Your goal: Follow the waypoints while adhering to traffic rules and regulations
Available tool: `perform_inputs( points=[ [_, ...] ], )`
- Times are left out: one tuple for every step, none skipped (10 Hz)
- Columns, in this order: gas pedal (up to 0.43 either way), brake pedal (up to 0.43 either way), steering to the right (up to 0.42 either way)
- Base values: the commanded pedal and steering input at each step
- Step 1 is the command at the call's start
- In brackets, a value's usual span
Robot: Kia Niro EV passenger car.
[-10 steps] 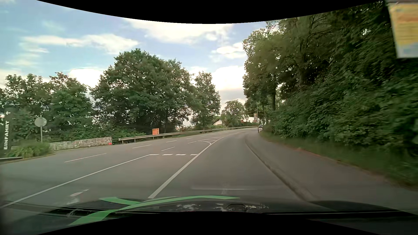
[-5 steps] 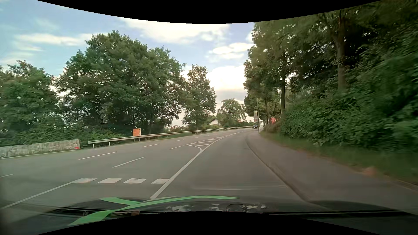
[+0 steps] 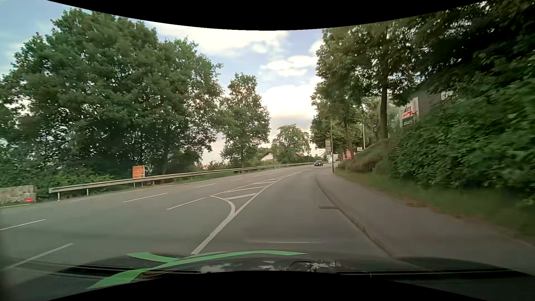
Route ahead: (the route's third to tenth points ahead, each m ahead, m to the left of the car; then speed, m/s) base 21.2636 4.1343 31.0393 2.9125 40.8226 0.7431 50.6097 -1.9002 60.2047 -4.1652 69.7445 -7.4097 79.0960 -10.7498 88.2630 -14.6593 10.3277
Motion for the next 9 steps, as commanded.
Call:
perform_inputs(
  points=[
    [0.169,0.0,0.018],
    [0.169,0.0,0.018],
    [0.169,0.0,0.018],
    [0.169,0.0,0.018],
    [0.169,0.0,0.018],
    [0.169,0.0,0.021],
    [0.169,0.0,0.025],
    [0.169,0.0,0.027],
    [0.169,0.0,0.027]
  ],
)
